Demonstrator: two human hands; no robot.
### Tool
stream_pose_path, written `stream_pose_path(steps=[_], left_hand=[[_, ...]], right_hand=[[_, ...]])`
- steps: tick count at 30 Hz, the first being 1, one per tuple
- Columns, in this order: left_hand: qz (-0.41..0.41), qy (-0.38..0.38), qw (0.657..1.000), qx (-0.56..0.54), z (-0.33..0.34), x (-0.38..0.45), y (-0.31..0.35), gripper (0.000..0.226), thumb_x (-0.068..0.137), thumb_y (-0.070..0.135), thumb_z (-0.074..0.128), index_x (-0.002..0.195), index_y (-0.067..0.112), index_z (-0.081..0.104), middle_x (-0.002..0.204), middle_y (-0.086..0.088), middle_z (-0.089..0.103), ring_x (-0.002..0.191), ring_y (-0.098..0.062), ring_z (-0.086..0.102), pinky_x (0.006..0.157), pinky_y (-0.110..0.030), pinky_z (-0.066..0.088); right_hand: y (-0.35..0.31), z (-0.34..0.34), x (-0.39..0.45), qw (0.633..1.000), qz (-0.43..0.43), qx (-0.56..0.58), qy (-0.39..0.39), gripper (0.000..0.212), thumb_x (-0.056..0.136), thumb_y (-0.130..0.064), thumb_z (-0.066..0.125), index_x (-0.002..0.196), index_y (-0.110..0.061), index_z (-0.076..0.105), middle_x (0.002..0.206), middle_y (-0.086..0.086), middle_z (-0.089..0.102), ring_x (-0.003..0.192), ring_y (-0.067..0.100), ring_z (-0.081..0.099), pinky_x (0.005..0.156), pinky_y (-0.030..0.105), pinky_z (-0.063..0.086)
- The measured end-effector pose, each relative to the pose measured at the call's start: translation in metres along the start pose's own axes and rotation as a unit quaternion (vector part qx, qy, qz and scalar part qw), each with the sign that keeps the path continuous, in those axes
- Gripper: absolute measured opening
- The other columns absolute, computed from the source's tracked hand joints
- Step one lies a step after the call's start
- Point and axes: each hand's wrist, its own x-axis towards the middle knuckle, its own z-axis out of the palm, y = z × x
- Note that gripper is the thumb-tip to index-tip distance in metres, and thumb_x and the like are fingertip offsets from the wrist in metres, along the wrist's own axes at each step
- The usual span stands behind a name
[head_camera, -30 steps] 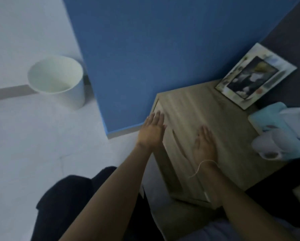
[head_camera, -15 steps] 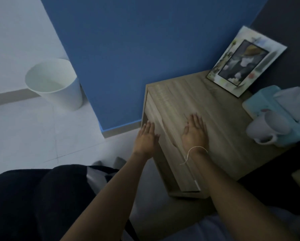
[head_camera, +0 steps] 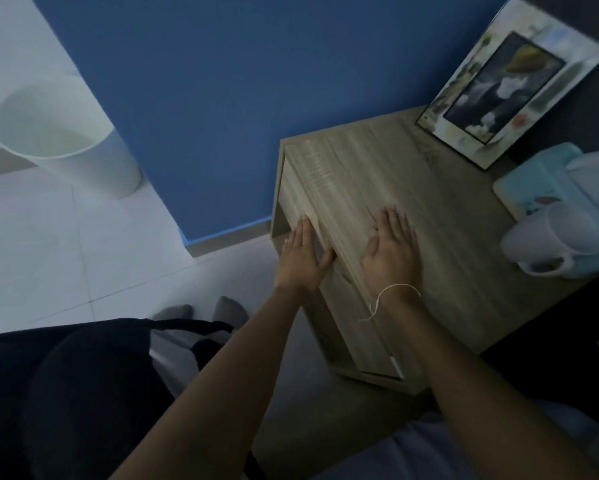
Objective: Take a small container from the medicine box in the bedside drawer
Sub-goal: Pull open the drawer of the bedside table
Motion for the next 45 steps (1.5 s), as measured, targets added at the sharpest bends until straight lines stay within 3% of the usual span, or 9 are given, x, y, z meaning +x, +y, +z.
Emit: stream_pose_path(steps=[6,13,18,22,26,31,39,45], left_hand=[[0.022,0.003,0.997,-0.08,-0.002,-0.002,0.002,0.086,0.093,0.044,0.049,0.15,0.012,-0.007,0.161,-0.006,0.002,0.148,-0.021,0.005,0.122,-0.042,0.012],[0.038,0.014,0.996,-0.079,-0.009,-0.007,0.002,0.086,0.094,0.041,0.049,0.149,0.007,-0.007,0.161,-0.01,-0.001,0.148,-0.022,0.002,0.122,-0.043,0.011],[0.078,0.028,0.997,-0.004,-0.022,-0.014,-0.005,0.085,0.096,0.039,0.046,0.146,0.002,-0.012,0.159,-0.014,-0.011,0.148,-0.022,-0.009,0.123,-0.039,0.002],[0.114,0.055,0.983,0.132,-0.035,-0.021,-0.016,0.083,0.096,0.044,0.041,0.147,0.001,-0.008,0.159,-0.017,-0.01,0.147,-0.027,-0.01,0.122,-0.035,-0.003],[0.085,0.042,0.973,0.208,-0.049,-0.031,-0.028,0.081,0.095,0.053,0.032,0.149,0.011,-0.011,0.16,-0.007,-0.014,0.147,-0.023,-0.011,0.121,-0.038,0.001],[0.072,0.041,0.948,0.308,-0.071,-0.047,-0.034,0.08,0.095,0.058,0.025,0.149,0.011,-0.011,0.16,-0.007,-0.014,0.147,-0.02,-0.013,0.119,-0.037,-0.005],[0.062,0.056,0.942,0.326,-0.1,-0.052,-0.018,0.061,0.101,0.042,0.021,0.149,0.005,0.014,0.16,-0.014,0.008,0.149,-0.025,0.001,0.12,-0.037,-0.003],[0.026,0.013,0.937,0.348,-0.095,-0.041,-0.017,0.059,0.103,0.029,0.021,0.149,0.008,-0.01,0.16,-0.009,-0.014,0.148,-0.022,-0.01,0.12,-0.037,-0.002]], right_hand=[[-0.001,0.0,0.0,1.0,0.002,0.007,0.0,0.05,0.098,-0.022,0.031,0.146,-0.007,0.037,0.155,0.011,0.035,0.146,0.024,0.024,0.121,0.041,0.015],[0.0,-0.001,0.0,1.0,0.004,0.004,-0.007,0.05,0.099,-0.02,0.032,0.147,-0.007,0.035,0.156,0.01,0.033,0.147,0.024,0.022,0.122,0.04,0.013],[-0.001,-0.002,0.001,1.0,0.004,0.009,-0.009,0.049,0.099,-0.02,0.033,0.147,-0.007,0.035,0.156,0.011,0.033,0.147,0.024,0.022,0.122,0.04,0.013],[-0.002,-0.004,0.001,1.0,0.005,0.006,-0.017,0.049,0.1,-0.02,0.032,0.146,-0.006,0.035,0.155,0.012,0.033,0.147,0.025,0.022,0.122,0.039,0.014],[-0.002,-0.006,0.0,1.0,0.002,0.003,-0.024,0.049,0.101,-0.022,0.031,0.147,-0.007,0.033,0.156,0.011,0.032,0.147,0.024,0.021,0.122,0.039,0.013],[-0.001,-0.006,0.0,1.0,-0.001,0.002,-0.03,0.049,0.1,-0.022,0.03,0.147,-0.008,0.034,0.156,0.011,0.033,0.147,0.025,0.023,0.122,0.04,0.014],[-0.002,-0.009,0.0,0.999,-0.003,-0.002,-0.033,0.05,0.099,-0.024,0.03,0.147,-0.009,0.033,0.156,0.011,0.033,0.146,0.025,0.023,0.121,0.041,0.015],[-0.003,-0.011,0.0,0.999,0.0,-0.008,-0.041,0.051,0.099,-0.024,0.031,0.148,-0.01,0.032,0.157,0.01,0.031,0.147,0.023,0.022,0.122,0.041,0.014]])
